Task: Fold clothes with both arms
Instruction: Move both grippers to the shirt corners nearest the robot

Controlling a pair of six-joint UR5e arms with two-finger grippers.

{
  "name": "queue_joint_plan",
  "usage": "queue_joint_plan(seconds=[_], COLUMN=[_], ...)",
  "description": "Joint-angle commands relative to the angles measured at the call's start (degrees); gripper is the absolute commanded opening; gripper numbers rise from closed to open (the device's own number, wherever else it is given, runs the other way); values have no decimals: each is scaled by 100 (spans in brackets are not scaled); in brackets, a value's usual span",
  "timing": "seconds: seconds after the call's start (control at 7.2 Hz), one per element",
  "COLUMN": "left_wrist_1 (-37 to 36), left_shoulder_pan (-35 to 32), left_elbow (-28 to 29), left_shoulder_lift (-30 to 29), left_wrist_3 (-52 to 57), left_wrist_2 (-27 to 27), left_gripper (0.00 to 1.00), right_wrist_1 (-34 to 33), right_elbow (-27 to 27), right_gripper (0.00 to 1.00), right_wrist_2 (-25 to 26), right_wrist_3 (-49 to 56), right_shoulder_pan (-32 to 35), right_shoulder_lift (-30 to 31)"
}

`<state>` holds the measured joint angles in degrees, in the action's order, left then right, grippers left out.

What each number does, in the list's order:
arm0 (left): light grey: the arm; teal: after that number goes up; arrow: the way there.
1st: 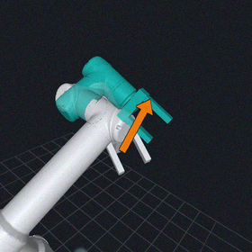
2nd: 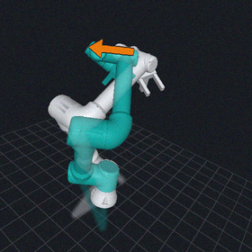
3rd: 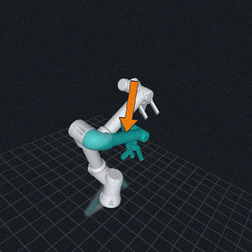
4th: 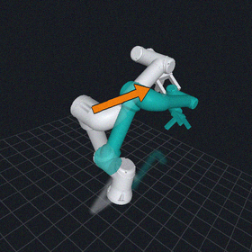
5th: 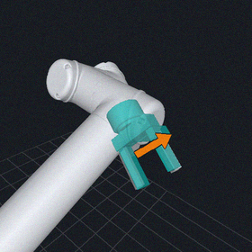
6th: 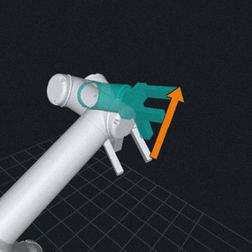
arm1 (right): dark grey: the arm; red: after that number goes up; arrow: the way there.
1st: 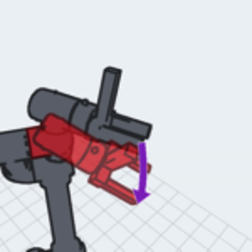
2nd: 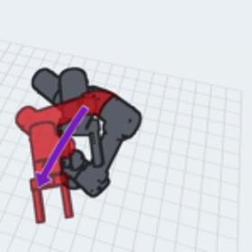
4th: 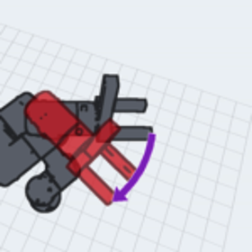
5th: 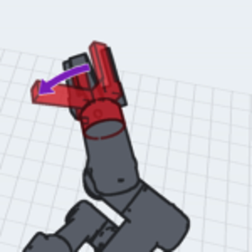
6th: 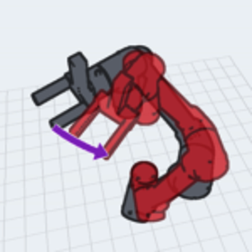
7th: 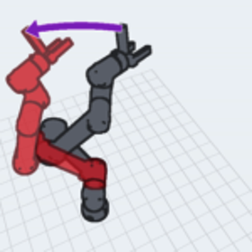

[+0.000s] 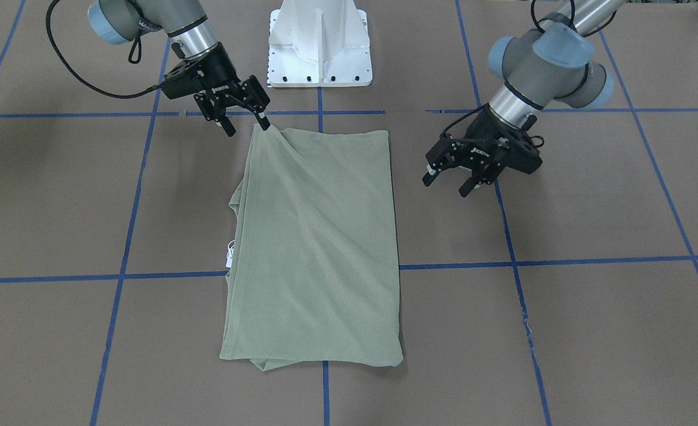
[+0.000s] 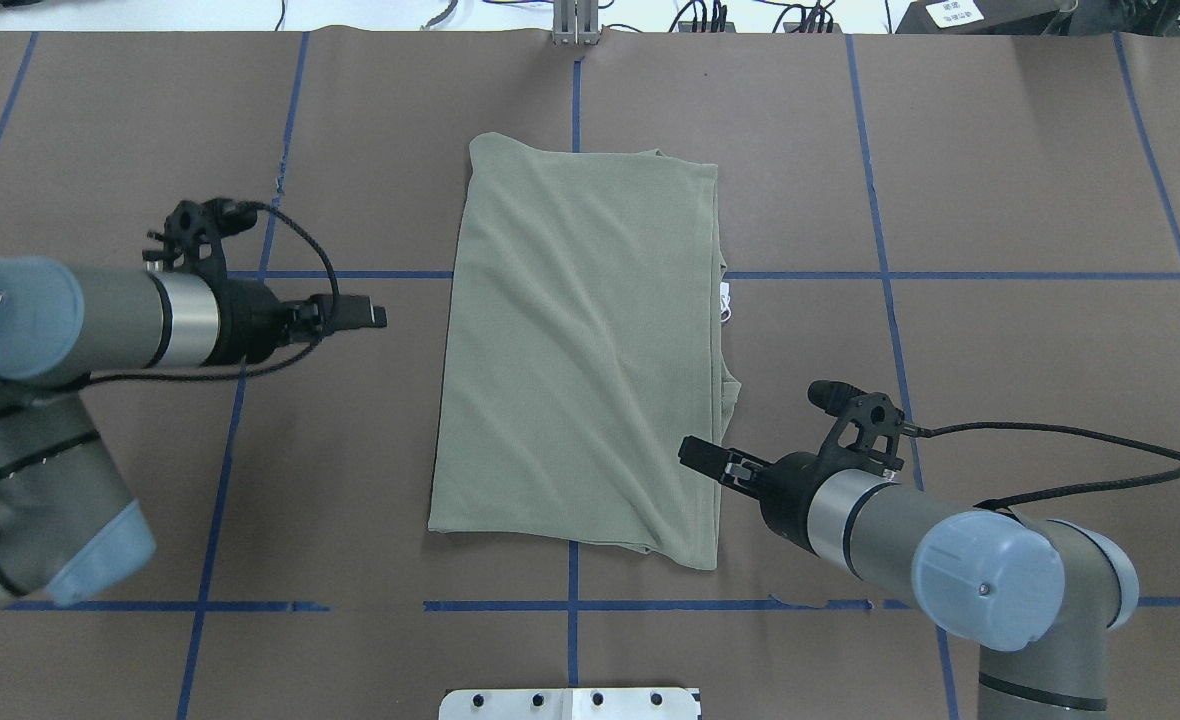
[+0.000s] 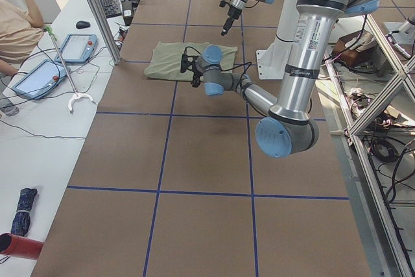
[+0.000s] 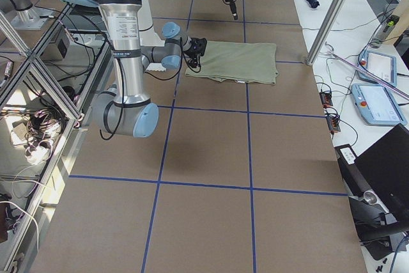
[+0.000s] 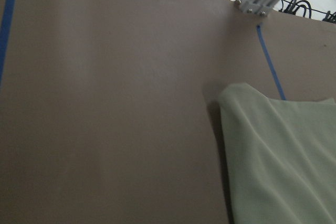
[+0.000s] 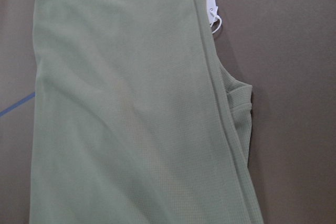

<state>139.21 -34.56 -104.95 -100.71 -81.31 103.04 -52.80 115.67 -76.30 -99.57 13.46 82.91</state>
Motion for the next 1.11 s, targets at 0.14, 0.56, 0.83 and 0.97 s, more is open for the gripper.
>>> queue_joint_plan(seconds=[0.14, 0.56, 0.83, 0.97], left_wrist_1=[-263, -263, -263, -263], left_shoulder_pan=[1634, 2110, 2270, 2305], left_elbow=[-589, -97, -34, -34], left_shoulder_lift=[438, -35, -107, -107], left_wrist_3=[-2479, -3197, -3242, -3242], left_wrist_2=[-1896, -2411, -2526, -2526], left_gripper=[93, 90, 90, 91], right_wrist_1=[121, 121, 121, 121], right_elbow=[-18, -35, -44, -53], right_gripper=[100, 100, 100, 100], right_wrist_2=[203, 248, 256, 265], right_wrist_3=[-484, -493, -502, -502], right_shoulder_pan=[7, -1, -2, -2], right_shoulder_lift=[129, 129, 137, 137])
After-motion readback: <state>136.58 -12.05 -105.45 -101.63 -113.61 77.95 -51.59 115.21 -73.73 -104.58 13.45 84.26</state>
